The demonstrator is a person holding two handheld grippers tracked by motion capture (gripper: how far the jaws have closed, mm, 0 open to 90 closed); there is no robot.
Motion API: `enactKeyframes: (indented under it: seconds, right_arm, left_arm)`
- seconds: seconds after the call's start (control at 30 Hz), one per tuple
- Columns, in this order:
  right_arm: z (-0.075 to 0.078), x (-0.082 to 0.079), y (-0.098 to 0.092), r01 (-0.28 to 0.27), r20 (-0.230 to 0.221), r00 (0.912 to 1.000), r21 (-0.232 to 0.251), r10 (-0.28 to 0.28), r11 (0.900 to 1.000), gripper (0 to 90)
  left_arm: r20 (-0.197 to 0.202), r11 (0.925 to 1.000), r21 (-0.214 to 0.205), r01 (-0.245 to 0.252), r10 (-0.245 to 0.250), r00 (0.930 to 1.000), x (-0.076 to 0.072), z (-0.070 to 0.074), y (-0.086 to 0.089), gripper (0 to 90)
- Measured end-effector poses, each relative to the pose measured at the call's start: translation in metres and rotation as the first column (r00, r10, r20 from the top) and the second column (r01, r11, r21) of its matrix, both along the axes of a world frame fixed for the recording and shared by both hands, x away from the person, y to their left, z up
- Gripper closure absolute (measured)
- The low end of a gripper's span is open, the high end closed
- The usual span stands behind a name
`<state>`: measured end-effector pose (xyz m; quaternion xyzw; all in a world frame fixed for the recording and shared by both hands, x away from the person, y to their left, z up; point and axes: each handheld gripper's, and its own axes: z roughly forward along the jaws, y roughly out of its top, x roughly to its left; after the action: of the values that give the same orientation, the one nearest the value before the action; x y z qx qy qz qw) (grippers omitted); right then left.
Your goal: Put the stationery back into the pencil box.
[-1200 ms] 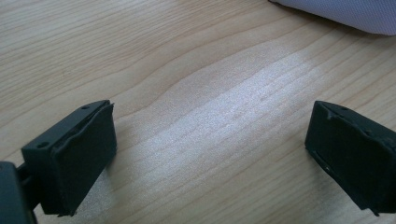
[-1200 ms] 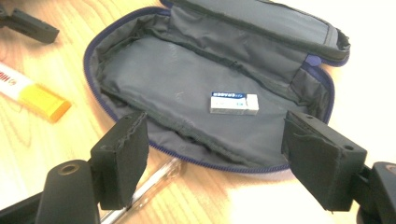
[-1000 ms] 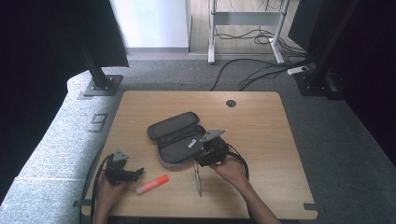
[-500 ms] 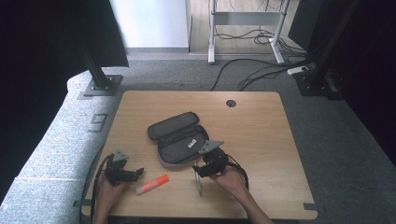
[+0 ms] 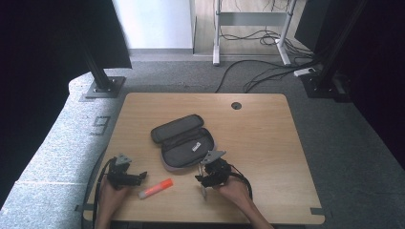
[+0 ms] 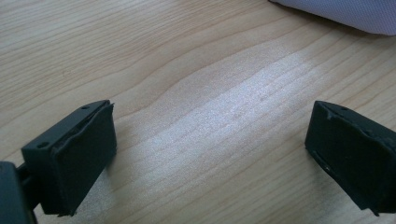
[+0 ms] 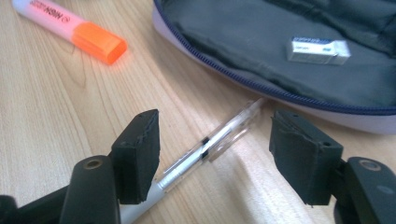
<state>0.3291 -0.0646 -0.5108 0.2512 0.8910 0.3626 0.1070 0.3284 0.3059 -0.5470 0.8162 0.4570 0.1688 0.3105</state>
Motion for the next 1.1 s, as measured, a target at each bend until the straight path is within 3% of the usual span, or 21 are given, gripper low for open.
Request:
enactKeyframes:
  seconds: [0.37, 0.57, 0.67, 1.1]
  right_arm:
    - [-0.018, -0.002, 0.003, -0.013, -0.043, 0.999, -0.024, 0.012, 0.9996, 39.6]
    - [-0.024, -0.002, 0.003, -0.009, -0.045, 0.999, -0.044, 0.007, 0.999, 43.7]
    - [-0.025, -0.003, 0.004, -0.007, -0.029, 0.9996, -0.06, 0.006, 0.9981, 45.8]
    - [-0.019, -0.006, 0.004, 0.009, -0.043, 0.999, -0.081, -0.012, 0.9967, 63.1]
  left_arm:
    - [0.0, 1.0, 0.0, 0.0, 0.0, 1.0, 0.0, 0.0, 0.0, 1.8]
    - [0.0, 1.0, 0.0, 0.0, 0.0, 1.0, 0.0, 0.0, 0.0, 1.8]
    - [0.0, 1.0, 0.0, 0.0, 0.0, 1.0, 0.0, 0.0, 0.0, 1.8]
    - [0.0, 1.0, 0.0, 0.0, 0.0, 1.0, 0.0, 0.0, 0.0, 1.8]
